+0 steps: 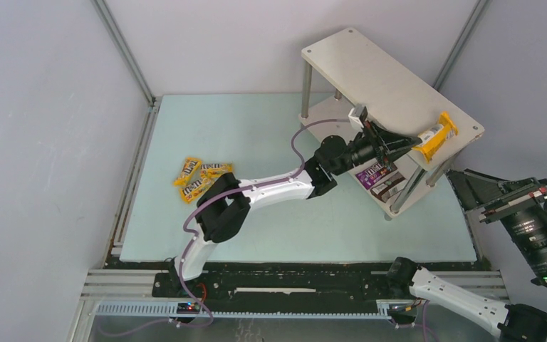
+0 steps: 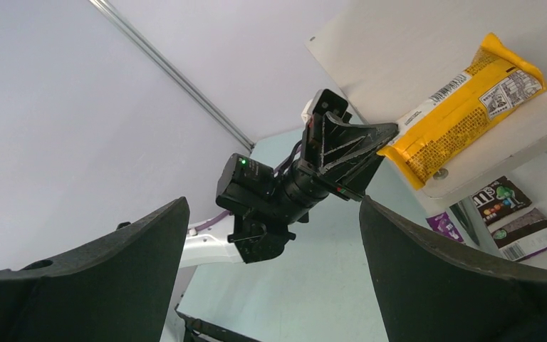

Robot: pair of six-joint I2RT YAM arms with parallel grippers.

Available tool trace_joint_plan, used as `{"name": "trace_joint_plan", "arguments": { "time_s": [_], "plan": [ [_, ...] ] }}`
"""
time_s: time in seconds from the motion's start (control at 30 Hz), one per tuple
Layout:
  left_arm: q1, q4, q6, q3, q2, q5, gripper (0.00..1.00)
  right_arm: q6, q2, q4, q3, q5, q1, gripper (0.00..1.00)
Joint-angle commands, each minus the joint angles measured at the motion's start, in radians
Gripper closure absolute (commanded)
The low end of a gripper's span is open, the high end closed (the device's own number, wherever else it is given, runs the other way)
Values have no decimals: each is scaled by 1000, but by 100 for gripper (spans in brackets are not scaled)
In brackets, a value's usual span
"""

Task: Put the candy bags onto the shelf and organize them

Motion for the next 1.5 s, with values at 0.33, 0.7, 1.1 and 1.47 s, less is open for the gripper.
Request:
{"name": "trace_joint_plan", "arguments": {
  "time_s": [0.33, 0.7, 1.1, 1.47],
  "plan": [
    [19, 34, 7, -32, -44, -10, 89, 24, -26, -18, -9, 13, 7, 2],
    [55, -103, 154, -96, -147, 19, 52, 27, -24, -15, -16, 12, 8, 3],
    [65, -296, 330, -124, -249, 51, 42, 30, -21, -5, -32, 6, 8, 3],
    [16, -325, 462, -155, -321, 114, 44, 31, -24, 8, -45, 4, 8, 3]
  ]
}}
